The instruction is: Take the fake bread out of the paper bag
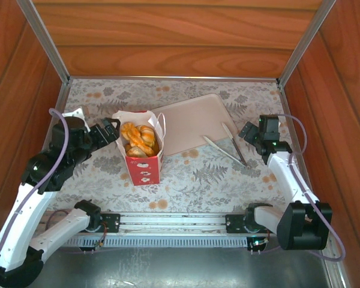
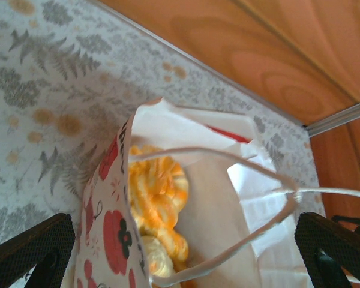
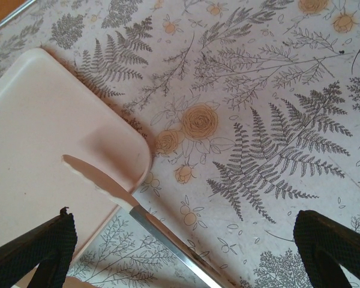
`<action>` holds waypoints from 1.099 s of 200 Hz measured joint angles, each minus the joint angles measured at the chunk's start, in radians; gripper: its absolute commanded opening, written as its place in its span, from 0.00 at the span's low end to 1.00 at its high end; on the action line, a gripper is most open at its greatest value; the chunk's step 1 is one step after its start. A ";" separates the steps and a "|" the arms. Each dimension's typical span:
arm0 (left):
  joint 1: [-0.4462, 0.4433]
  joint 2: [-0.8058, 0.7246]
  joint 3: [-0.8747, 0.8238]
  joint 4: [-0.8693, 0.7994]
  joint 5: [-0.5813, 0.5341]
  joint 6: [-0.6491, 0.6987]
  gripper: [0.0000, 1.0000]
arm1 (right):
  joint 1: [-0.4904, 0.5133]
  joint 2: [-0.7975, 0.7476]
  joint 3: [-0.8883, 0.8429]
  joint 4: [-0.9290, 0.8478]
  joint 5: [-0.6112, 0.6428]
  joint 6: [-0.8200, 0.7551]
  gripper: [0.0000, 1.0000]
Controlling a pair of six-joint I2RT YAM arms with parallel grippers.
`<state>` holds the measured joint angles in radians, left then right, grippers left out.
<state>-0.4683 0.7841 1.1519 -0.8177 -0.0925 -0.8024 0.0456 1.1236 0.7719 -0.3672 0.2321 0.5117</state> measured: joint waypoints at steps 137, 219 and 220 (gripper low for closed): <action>-0.013 0.226 0.003 -0.111 -0.043 -0.025 1.00 | 0.000 -0.061 0.000 0.014 -0.016 0.007 1.00; 0.050 0.336 0.061 -0.150 -0.044 -0.018 0.56 | 0.000 -0.032 0.000 0.051 -0.039 -0.005 1.00; 0.050 0.338 0.062 -0.150 -0.044 -0.019 0.56 | 0.000 -0.031 0.000 0.053 -0.040 -0.005 1.00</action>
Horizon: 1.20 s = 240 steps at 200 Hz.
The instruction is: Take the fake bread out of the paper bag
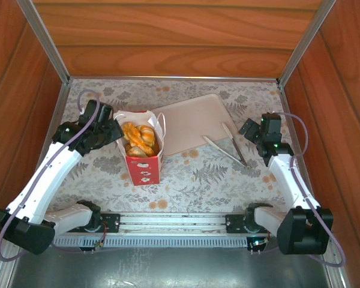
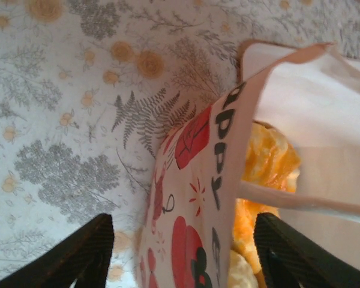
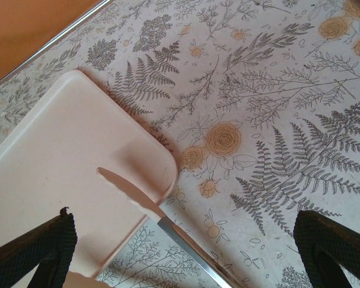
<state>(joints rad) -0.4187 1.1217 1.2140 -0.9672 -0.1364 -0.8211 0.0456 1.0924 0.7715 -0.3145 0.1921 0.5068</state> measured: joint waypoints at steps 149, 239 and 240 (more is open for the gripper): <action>0.020 0.122 0.098 -0.017 0.002 0.051 0.02 | 0.000 0.027 0.000 0.046 -0.041 -0.003 1.00; 0.067 0.267 0.251 0.127 -0.109 0.467 0.00 | 0.062 0.097 0.043 0.044 -0.128 -0.057 1.00; 0.067 0.270 0.254 0.130 -0.109 0.475 0.00 | 0.063 0.098 0.044 0.044 -0.129 -0.058 1.00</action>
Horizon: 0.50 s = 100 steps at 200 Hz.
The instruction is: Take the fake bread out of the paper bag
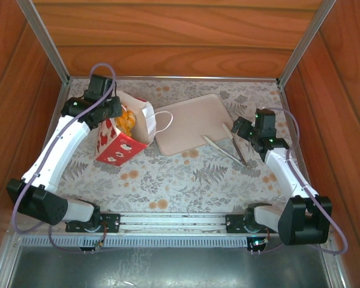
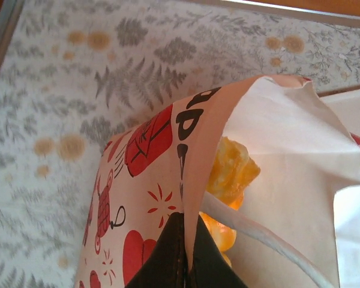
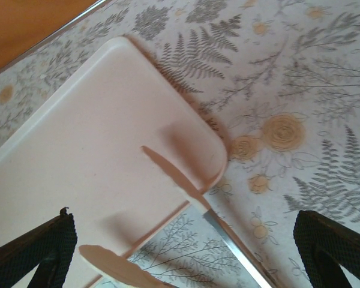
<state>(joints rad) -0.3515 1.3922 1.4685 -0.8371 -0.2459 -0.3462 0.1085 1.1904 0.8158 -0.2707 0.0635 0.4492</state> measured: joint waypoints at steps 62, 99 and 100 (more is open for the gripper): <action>0.003 0.235 0.177 0.121 -0.087 0.393 0.00 | 0.049 0.151 0.101 -0.041 -0.040 -0.032 1.00; 0.005 0.343 0.225 0.192 -0.124 0.533 0.00 | 0.047 0.266 0.159 -0.103 -0.040 -0.040 1.00; 0.005 0.344 0.226 0.193 -0.125 0.537 0.00 | 0.047 0.268 0.160 -0.105 -0.040 -0.040 1.00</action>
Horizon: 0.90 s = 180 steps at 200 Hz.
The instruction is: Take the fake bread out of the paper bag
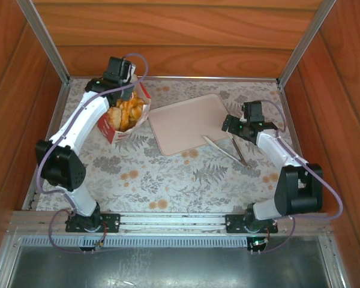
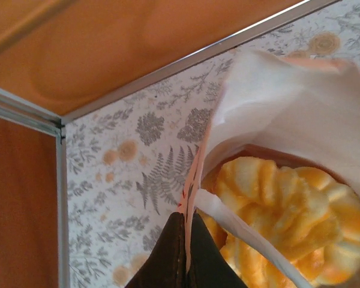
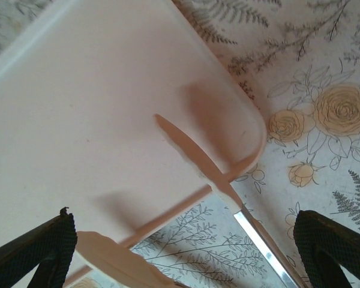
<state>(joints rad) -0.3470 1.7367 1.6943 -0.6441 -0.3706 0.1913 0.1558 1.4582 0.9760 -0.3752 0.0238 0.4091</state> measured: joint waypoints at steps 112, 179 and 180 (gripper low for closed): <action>-0.016 0.015 0.003 0.108 -0.048 0.151 0.00 | -0.082 0.037 -0.080 -0.139 -0.053 -0.031 1.00; -0.029 0.005 -0.018 0.158 -0.110 0.196 0.00 | -0.098 0.054 -0.114 -0.141 -0.185 -0.053 1.00; -0.030 0.005 -0.019 0.159 -0.110 0.196 0.00 | -0.098 0.056 -0.114 -0.141 -0.187 -0.053 1.00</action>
<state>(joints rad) -0.3767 1.7420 1.6749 -0.4847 -0.4808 0.3878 0.0578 1.5143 0.8619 -0.5163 -0.1635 0.3557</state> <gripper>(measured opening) 0.051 0.998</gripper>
